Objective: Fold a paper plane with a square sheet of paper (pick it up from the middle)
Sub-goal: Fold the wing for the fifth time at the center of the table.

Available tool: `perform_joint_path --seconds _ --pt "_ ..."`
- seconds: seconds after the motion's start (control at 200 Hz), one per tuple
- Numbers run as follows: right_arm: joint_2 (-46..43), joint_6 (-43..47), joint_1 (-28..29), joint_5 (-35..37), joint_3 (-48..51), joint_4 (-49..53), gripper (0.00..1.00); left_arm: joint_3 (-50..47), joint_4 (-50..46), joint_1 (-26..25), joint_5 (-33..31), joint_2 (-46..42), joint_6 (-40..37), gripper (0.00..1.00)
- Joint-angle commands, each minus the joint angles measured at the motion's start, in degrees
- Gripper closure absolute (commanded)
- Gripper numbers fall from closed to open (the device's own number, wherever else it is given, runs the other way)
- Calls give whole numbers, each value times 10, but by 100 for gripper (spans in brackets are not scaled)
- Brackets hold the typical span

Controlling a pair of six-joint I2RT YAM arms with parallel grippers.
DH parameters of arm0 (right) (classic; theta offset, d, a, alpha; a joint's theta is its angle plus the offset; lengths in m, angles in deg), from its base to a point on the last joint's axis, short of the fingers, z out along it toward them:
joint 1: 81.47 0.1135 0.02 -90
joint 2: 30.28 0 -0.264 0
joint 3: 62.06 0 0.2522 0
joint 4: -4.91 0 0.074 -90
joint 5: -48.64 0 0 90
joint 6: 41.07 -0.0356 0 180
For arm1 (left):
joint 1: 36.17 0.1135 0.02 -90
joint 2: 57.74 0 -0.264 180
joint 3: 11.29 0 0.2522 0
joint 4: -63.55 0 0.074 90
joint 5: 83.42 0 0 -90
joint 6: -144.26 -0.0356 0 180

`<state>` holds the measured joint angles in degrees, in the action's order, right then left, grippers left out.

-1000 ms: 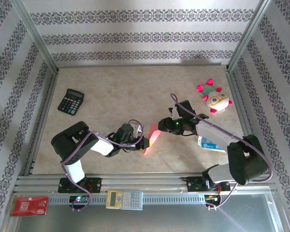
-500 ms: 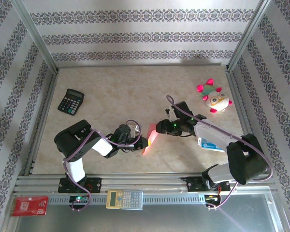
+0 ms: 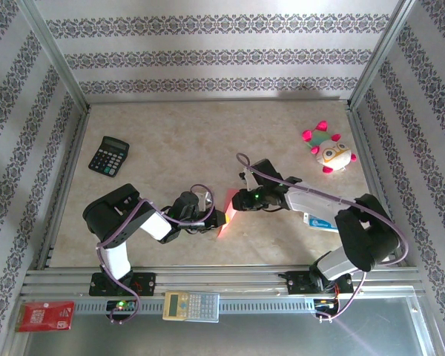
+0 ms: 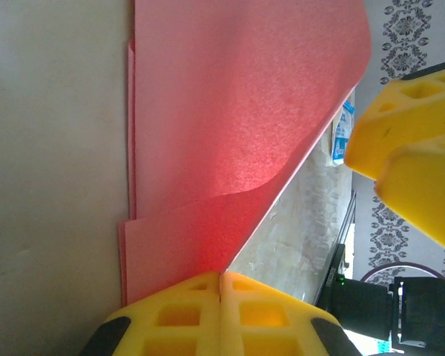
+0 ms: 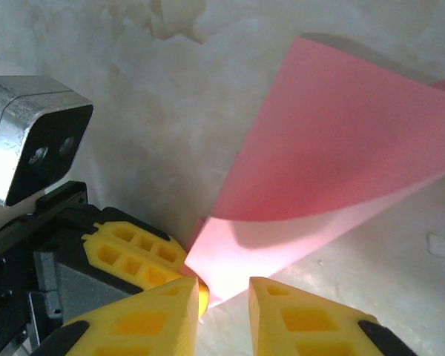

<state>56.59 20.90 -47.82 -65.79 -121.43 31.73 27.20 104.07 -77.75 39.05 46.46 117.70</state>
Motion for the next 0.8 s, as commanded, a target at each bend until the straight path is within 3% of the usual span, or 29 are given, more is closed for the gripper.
perform_joint_path --seconds 0.0,0.794 --pt "19 15 9 10 -20 -18 77 -14 -12 7 -18 -1 19 100" --pt "106 25 9 9 -68 -55 79 -27 -71 7 -51 -13 46 100"
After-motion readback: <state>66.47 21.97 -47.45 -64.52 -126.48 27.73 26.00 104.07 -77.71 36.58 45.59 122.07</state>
